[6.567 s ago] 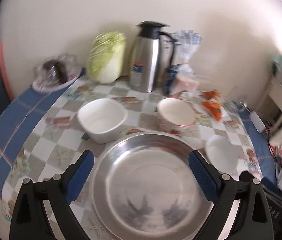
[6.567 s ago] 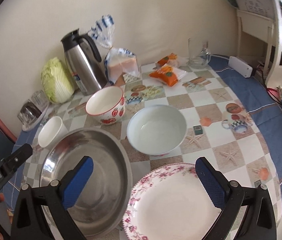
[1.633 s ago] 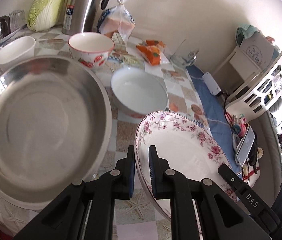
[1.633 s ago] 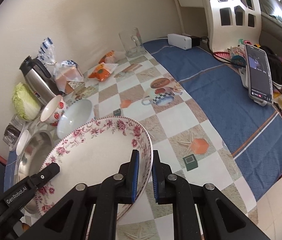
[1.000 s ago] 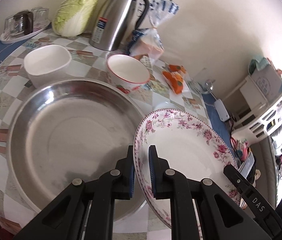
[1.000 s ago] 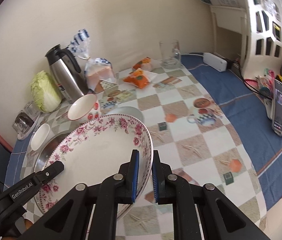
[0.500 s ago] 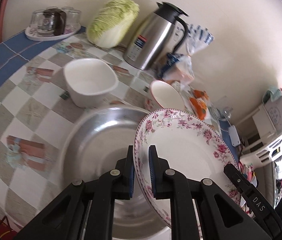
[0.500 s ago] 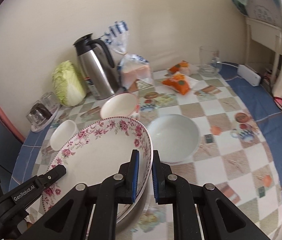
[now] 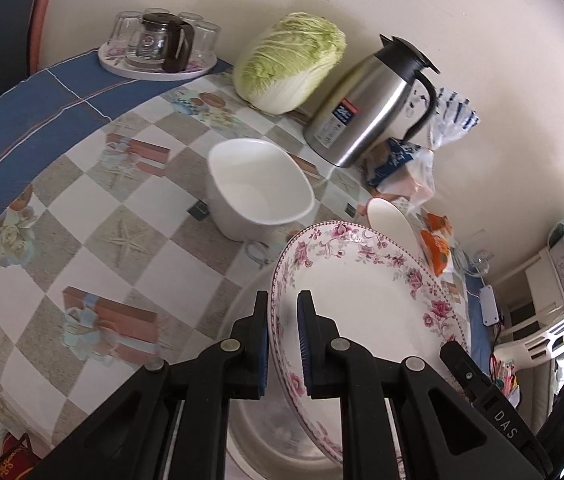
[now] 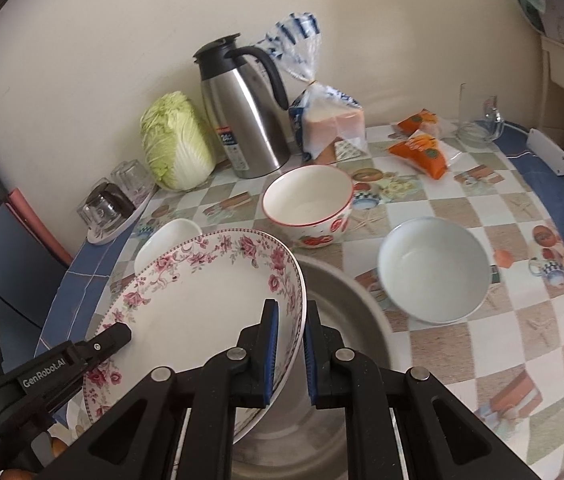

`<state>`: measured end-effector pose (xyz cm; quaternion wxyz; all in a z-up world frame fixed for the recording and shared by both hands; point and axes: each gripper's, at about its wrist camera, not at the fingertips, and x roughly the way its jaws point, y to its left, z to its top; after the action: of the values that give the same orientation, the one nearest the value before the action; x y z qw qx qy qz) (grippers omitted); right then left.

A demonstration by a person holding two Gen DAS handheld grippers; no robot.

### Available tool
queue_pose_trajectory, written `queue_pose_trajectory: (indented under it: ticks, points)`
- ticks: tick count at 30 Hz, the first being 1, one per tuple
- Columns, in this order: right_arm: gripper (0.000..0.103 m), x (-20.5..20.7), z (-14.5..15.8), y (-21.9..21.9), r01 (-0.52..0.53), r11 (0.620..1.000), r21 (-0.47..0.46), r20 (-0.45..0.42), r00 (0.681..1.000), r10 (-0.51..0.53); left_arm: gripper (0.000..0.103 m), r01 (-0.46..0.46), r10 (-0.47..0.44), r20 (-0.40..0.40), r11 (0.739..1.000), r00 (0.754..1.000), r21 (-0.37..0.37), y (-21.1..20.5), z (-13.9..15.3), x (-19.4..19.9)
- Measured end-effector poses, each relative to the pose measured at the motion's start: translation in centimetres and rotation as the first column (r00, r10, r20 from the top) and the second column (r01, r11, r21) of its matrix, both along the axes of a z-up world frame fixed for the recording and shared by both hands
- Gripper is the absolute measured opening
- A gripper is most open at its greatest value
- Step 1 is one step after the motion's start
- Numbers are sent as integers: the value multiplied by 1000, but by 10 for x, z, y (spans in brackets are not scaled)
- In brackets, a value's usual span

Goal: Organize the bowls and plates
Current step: 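Lift the pink-floral plate with both grippers and carry it over the steel basin, then lower the pink-floral plate into the steel basin with both grippers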

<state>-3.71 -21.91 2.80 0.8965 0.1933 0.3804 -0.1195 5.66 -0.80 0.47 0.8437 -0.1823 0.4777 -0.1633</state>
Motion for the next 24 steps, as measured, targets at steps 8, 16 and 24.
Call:
queue_pose_trajectory:
  ticks: [8, 16, 24]
  points:
    - [13, 4, -9, 3, 0, 1000, 13, -16, 1000, 1, 13, 2, -1, -18, 1000, 1000, 21, 1, -7, 3]
    - [13, 3, -24, -5, 19, 1000, 20, -59, 998, -17, 13, 34, -31, -45, 998, 998, 60, -12, -18, 3]
    - [13, 1, -37, -16, 40, 998, 38, -103, 994, -36, 13, 57, -51, -81, 995, 995, 76, -22, -30, 3]
